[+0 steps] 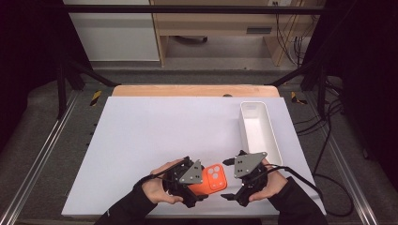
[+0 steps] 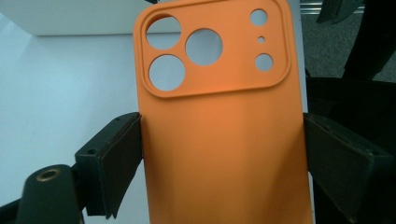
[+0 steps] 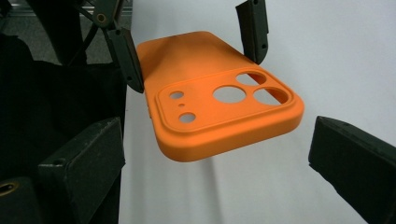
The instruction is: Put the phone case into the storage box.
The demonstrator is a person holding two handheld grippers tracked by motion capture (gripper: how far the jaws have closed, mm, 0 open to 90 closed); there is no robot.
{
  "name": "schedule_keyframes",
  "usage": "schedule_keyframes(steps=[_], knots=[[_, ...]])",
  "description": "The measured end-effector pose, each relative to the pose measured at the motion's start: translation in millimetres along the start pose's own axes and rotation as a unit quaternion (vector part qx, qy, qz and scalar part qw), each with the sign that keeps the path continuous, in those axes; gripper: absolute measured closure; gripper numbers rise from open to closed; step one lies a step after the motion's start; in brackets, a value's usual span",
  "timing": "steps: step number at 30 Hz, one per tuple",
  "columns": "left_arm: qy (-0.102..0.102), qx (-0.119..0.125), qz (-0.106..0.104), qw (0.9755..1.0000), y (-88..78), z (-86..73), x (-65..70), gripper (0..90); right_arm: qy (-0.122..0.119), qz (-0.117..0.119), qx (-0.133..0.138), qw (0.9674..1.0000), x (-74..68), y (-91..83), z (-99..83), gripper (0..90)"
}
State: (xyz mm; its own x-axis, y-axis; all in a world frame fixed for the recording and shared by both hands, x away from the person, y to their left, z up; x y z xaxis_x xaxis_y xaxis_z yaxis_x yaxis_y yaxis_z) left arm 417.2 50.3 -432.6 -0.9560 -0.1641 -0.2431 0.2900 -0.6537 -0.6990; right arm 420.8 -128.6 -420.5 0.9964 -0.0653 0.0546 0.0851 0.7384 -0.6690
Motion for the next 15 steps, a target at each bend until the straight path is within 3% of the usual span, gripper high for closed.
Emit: schedule_keyframes(steps=[15], knots=[[0.015, 0.006, 0.0, 0.9999, 0.5, 4.1, 5.9, 14.1, -0.02, 0.016, -0.009, 0.9996, -1.3, 7.6, 6.2, 4.2]])
Point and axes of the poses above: each handheld gripper's, and its own axes: y roughly forward along the jaws, z roughly out of its top, x roughly to its right, the point moved 4 cm from there along y, roughly forward along the jaws, and after that the axes turned 5 degrees about z, right-handed, at the moved point
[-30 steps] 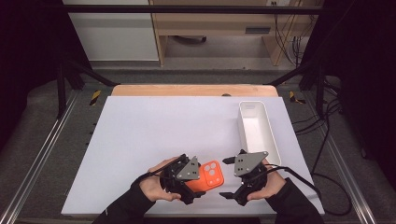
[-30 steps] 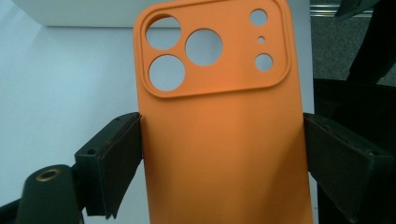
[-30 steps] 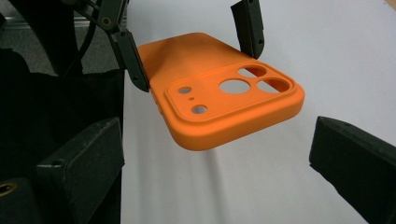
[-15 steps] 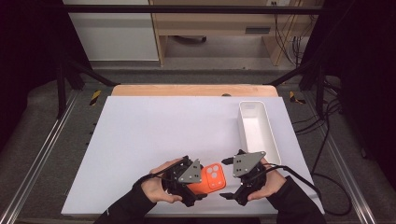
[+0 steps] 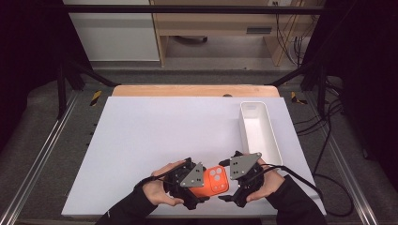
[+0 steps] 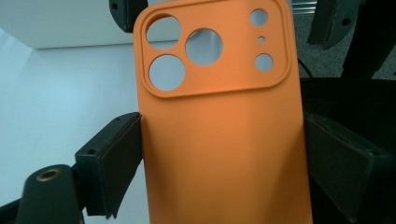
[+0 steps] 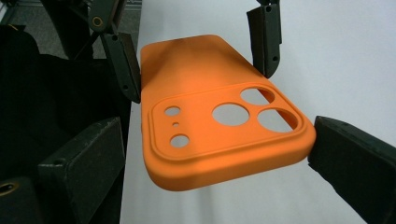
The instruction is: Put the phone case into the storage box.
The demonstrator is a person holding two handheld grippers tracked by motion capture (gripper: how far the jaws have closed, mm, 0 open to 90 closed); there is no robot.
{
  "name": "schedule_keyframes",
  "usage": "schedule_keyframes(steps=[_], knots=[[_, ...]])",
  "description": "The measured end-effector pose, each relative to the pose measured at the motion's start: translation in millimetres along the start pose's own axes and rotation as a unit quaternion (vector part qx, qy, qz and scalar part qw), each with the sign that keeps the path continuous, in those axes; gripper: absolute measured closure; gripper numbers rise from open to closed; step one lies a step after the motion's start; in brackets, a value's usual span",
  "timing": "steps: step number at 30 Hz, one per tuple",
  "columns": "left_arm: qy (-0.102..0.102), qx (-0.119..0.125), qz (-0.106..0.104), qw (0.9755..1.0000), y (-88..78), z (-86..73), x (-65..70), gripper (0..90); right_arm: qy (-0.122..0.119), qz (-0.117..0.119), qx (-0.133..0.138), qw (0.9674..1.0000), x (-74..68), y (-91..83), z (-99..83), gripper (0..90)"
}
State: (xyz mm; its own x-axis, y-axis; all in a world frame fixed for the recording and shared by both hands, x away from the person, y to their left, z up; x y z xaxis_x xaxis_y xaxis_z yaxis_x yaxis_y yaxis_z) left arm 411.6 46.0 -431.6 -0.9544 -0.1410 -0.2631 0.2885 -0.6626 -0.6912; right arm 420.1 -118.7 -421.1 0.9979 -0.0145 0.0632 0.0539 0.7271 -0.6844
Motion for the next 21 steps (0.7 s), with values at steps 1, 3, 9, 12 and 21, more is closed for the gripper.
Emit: schedule_keyframes(steps=[1, 3, 9, 12, 21], knots=[[-0.001, -0.001, -0.002, 1.0, 0.4, 0.0, 0.2, 14.1, 0.001, 0.003, 0.001, 1.0, 0.0, 0.8, -0.1, 4.3], [0.002, 0.0, -0.001, 1.0, 0.9, 0.2, 0.8, 14.1, 0.001, 0.004, -0.001, 1.0, 0.1, 2.2, -0.4, 4.5], [0.003, 0.0, -0.006, 1.0, 1.9, 0.4, 1.6, 14.1, -0.003, 0.011, 0.003, 0.9999, 0.3, 5.6, -0.8, 5.3], [0.003, -0.001, -0.005, 1.0, 1.6, 0.4, 1.8, 14.1, -0.002, 0.013, 0.006, 0.9999, 1.1, 6.7, -0.5, 5.9], [0.003, 0.003, -0.008, 1.0, 0.8, 0.7, 1.9, 14.2, -0.009, 0.022, 0.009, 0.9997, 2.4, 12.4, -1.2, 8.8]])
Point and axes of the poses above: each handheld gripper's, and its own axes: y roughly forward along the jaws, z roughly out of its top, x roughly to its right, the point moved 4 cm from there along y, roughly forward along the jaws, and after that the axes turned 5 degrees about z, right-handed, at the moved point
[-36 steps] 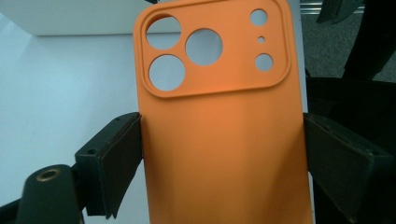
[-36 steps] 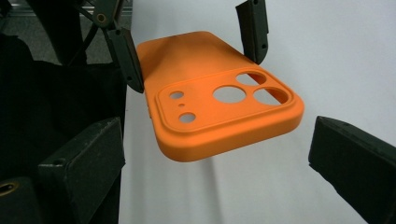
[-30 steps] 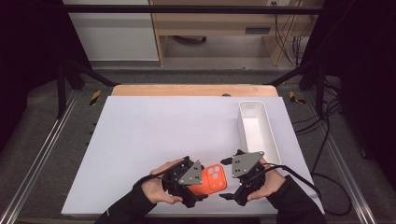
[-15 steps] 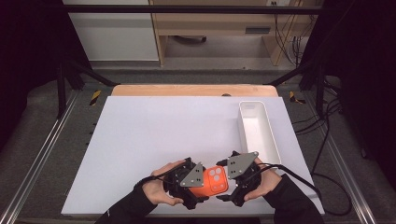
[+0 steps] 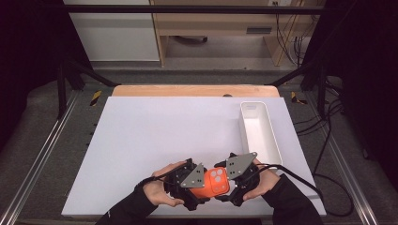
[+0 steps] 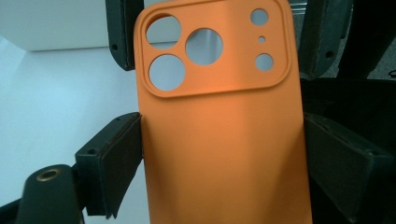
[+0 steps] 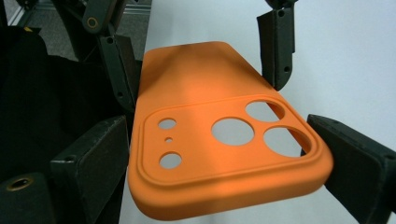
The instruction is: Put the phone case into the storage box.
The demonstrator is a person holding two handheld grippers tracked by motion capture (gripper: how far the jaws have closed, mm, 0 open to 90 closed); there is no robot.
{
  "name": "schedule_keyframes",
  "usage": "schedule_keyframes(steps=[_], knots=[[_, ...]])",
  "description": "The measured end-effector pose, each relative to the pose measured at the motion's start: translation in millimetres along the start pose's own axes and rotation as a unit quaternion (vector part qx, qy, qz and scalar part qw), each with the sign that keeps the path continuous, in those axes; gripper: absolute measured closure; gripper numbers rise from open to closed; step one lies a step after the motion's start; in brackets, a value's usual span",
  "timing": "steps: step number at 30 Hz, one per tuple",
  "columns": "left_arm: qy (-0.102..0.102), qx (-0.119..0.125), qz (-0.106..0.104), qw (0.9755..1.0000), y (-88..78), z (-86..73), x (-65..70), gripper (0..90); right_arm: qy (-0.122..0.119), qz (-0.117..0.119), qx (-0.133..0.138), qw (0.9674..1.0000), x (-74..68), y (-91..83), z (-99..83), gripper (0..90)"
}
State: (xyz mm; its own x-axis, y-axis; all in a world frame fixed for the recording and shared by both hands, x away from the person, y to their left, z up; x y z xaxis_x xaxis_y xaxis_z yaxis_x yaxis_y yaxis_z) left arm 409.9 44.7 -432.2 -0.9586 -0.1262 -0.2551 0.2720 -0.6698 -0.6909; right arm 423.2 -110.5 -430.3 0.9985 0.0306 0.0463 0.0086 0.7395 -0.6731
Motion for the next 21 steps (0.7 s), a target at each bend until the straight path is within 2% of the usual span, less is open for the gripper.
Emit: schedule_keyframes(steps=[11, 21], knots=[[0.006, -0.001, -0.006, 1.0, 2.1, -0.3, 2.8, 14.1, -0.01, 0.013, 0.004, 0.9999, -1.2, 3.1, -1.1, 12.4], [0.007, 0.002, -0.006, 1.0, 2.3, -1.0, 3.1, 14.3, -0.016, 0.015, 0.016, 0.9996, -2.1, 2.6, -1.0, 14.3]])
Point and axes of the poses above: each handheld gripper's, and its own axes: y roughly forward along the jaws, z roughly out of its top, x roughly to its right, the point moved 4 cm from there along y, roughly forward along the jaws, and after that the axes turned 5 degrees about z, right-handed, at the moved point
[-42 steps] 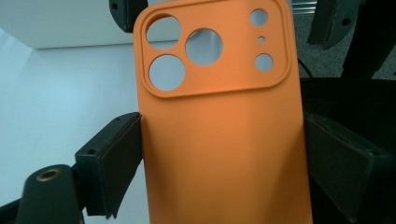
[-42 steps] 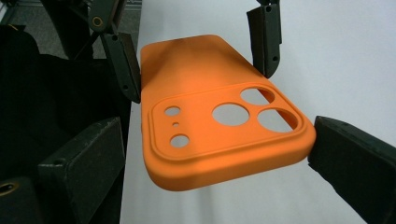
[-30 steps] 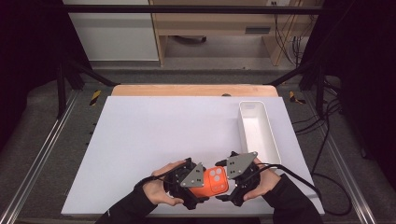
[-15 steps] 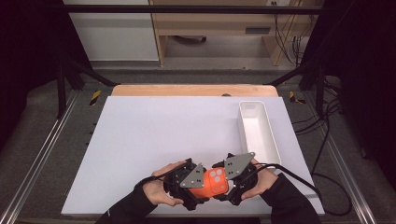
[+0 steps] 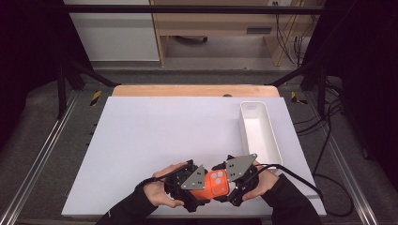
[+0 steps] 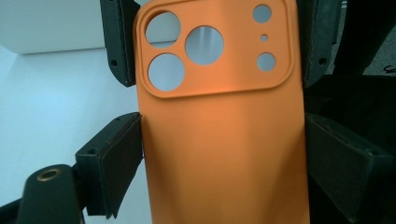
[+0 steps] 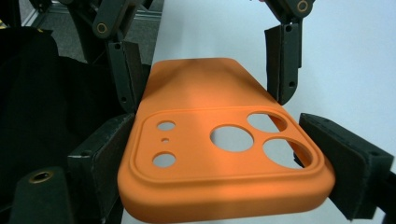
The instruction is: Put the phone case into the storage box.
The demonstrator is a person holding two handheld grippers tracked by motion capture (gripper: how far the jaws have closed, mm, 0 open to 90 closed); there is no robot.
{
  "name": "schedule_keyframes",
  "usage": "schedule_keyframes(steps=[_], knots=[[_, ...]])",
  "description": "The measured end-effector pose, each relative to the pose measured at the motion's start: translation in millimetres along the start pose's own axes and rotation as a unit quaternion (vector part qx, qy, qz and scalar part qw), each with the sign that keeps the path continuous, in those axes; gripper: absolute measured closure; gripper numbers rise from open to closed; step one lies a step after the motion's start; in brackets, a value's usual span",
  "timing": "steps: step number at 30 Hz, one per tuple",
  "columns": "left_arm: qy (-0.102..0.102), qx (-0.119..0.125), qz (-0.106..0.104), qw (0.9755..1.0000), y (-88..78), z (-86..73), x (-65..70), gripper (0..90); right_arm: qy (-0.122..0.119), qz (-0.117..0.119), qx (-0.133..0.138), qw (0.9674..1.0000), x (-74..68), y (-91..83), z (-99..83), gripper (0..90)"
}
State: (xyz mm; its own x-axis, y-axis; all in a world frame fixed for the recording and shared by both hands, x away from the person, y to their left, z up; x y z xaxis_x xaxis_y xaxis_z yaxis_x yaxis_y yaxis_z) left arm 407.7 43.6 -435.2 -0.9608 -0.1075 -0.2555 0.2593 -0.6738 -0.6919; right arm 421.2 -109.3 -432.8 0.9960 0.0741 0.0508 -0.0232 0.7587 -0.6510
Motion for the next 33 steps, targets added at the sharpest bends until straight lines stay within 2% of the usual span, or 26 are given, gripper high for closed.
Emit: schedule_keyframes(steps=[5, 20, 29, 33], knots=[[0.004, 0.002, -0.001, 1.0, -0.7, -0.4, -1.4, 14.2, -0.002, -0.002, 0.004, 1.0, -0.1, -0.9, 0.2, 14.9], [-0.003, 0.01, -0.006, 0.9999, -2.0, -0.9, -2.8, 14.1, 0.008, 0.007, 0.009, 0.9999, 1.8, -2.1, 1.3, 16.2], [-0.013, 0.007, -0.012, 0.9998, -0.7, -1.1, -2.5, 13.7, 0.015, 0.012, 0.007, 0.9998, 1.5, -2.2, 1.4, 16.5], [-0.025, 0.01, -0.008, 0.9996, -2.5, -2.0, -5.2, 9.7, 0.017, 0.009, 0.009, 0.9998, 2.1, -4.4, 2.1, 16.4]])
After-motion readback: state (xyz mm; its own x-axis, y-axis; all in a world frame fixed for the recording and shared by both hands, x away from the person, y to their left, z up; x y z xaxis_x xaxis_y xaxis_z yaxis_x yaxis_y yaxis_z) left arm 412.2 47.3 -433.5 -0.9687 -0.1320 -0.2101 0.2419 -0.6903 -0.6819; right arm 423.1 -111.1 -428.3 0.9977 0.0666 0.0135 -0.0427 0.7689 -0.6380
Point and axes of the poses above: each handheld gripper's, and its own axes: y roughly forward along the jaws, z roughly out of its top, x roughly to its right, the point moved 4 cm from there along y, roughly forward along the jaws, and after that the axes turned 5 degrees about z, right-handed, at the moved point
